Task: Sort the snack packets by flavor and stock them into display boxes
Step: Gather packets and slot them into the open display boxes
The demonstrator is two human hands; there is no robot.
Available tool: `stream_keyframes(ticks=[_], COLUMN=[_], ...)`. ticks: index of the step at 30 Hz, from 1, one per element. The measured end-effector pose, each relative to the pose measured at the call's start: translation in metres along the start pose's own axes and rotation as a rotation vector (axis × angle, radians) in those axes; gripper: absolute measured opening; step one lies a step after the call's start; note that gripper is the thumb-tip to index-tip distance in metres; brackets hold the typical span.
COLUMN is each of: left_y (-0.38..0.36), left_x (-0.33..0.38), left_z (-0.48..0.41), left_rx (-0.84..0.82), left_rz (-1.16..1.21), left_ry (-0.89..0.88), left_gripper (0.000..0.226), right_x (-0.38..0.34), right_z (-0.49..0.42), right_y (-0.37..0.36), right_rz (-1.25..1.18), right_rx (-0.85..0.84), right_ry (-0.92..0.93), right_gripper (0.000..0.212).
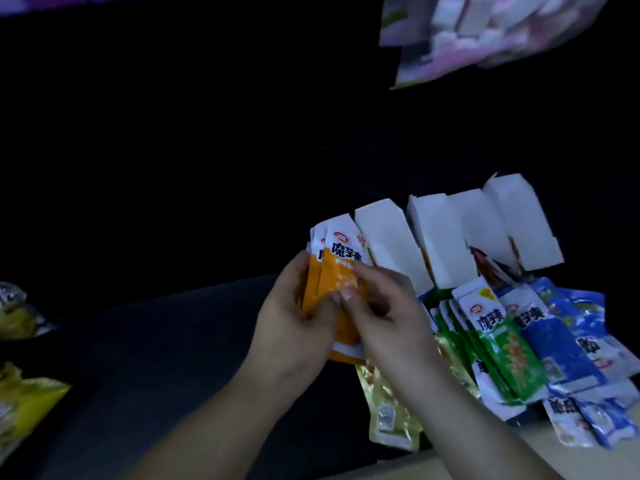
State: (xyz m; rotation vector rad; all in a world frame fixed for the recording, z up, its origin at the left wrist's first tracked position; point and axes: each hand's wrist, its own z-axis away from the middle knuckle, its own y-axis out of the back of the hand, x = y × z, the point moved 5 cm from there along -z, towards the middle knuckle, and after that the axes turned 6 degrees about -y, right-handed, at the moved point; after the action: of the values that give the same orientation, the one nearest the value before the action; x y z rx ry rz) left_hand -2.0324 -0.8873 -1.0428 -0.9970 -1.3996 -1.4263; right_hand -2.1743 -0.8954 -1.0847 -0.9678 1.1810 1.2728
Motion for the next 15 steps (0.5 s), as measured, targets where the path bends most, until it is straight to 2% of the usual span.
stream_keyframes(ticks=[4,8,10,15], left_y=[-0.022,-0.028,-0.027,-0.018], left_x=[-0.005,-0.018,-0.020,-0.016], left_z=[-0.038,-0.047,-0.044,-0.032], left_rx=[0.052,0.055,0.047,-0.001], left_rz=[-0.096,-0.152,-0.179,-0.280], left_ry=[0.068,0.123,0.110,0.049], left_gripper=[0.027,0.034,0.037,0.035], right_x=[0.007,0.018,0.022,0.033], right_z=[-0.041,-0.054,-0.054,-0.045], right_y=[0.012,0.014,0.015,0.019], right_rz=[0.066,-0.003,-0.006,-0.187], right_rx=[-0.112,-0.279,-0.299,-0.316], right_ry=[-0.082,-0.232,-0.254,-0.362], right_gripper=[0.024,0.024,0.027,0.025])
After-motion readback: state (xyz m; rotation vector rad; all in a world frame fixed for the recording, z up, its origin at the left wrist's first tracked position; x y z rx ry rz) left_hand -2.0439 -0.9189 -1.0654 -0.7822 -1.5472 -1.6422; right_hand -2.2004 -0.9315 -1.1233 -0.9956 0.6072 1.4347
